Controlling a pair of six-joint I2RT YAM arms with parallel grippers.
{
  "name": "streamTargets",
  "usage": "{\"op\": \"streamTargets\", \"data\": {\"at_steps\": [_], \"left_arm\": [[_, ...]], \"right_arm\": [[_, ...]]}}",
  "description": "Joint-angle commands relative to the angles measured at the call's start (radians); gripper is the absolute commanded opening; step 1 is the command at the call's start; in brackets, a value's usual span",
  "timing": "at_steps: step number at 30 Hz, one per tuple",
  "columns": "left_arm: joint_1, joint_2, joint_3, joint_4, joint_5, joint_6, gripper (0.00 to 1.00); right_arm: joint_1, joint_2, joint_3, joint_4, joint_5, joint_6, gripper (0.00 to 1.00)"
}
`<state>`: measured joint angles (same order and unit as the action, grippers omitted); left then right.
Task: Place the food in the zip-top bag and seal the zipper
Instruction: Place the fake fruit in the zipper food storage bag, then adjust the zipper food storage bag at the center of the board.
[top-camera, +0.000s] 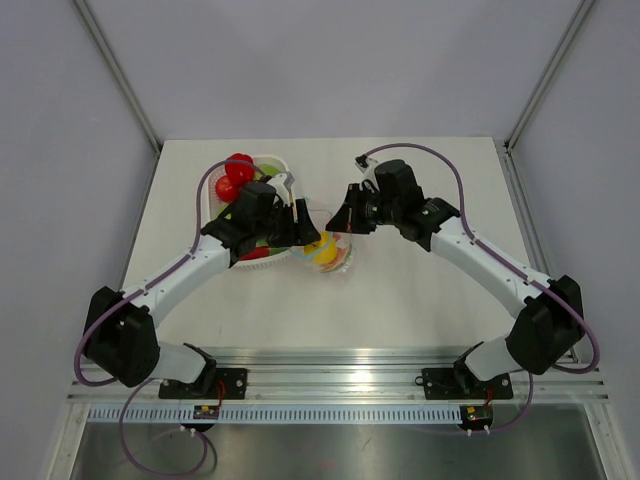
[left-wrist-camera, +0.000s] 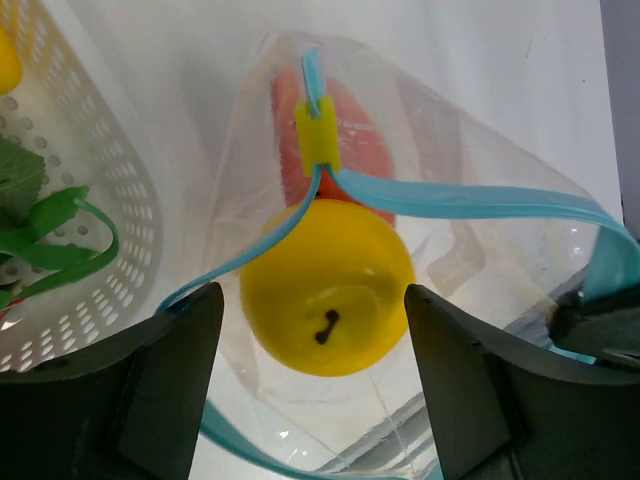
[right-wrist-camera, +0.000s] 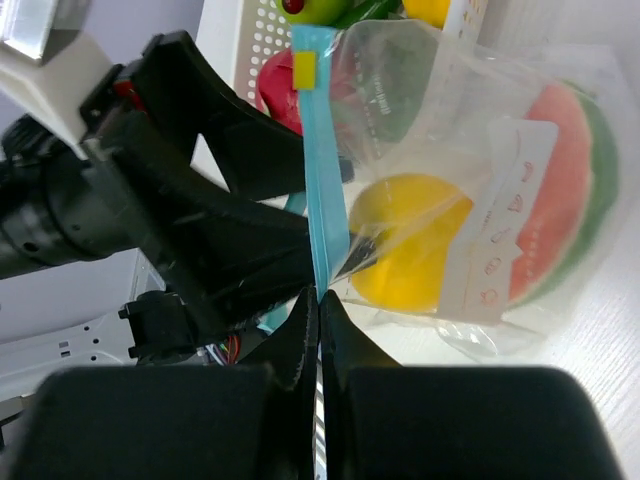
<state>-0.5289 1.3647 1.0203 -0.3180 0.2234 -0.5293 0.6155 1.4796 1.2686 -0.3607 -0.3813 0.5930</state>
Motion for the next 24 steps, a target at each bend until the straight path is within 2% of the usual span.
{"op": "streamTargets", "data": {"at_steps": [1,3,6,8,11,12,16,21,24], "left_arm": [[0.000,0.017,-0.012,0.089,0.057,-0.005,0.63],[0.000,0.019,-0.012,0.085,0.057,-0.012,0.53],[0.000,0.010,-0.005,0.066,0.051,-0.006,0.51],[0.000,0.008,0.003,0.044,0.050,0.002,0.68],[0.000,0.002,0.011,0.022,0.045,0.017,0.81],[0.000,-0.003,0.008,0.019,0.027,0.022,0.82],[0.000,-0.050,-0.025,0.046,0.007,0.020,0.75],[0.000,-0.211,-0.193,0.284,-0.005,-0.032,0.66],[0.000,-0.237,-0.194,0.265,-0.081,-0.034,0.58]], "right_arm": [[0.012,-0.051,-0.005,0.019,-0.002,-0.033,0.00],[0.012,-0.048,-0.003,-0.001,0.022,-0.032,0.00],[0.010,-0.028,0.017,-0.058,0.100,-0.036,0.00],[0.010,-0.015,0.020,-0.072,0.131,-0.038,0.00],[0.010,-0.012,0.018,-0.070,0.136,-0.038,0.00],[0.010,-0.013,0.014,-0.066,0.133,-0.041,0.00],[0.010,-0.018,0.017,-0.067,0.134,-0.044,0.00],[0.009,-0.015,0.012,-0.069,0.139,-0.045,0.00],[0.010,-0.013,0.011,-0.061,0.131,-0.041,0.00]]}}
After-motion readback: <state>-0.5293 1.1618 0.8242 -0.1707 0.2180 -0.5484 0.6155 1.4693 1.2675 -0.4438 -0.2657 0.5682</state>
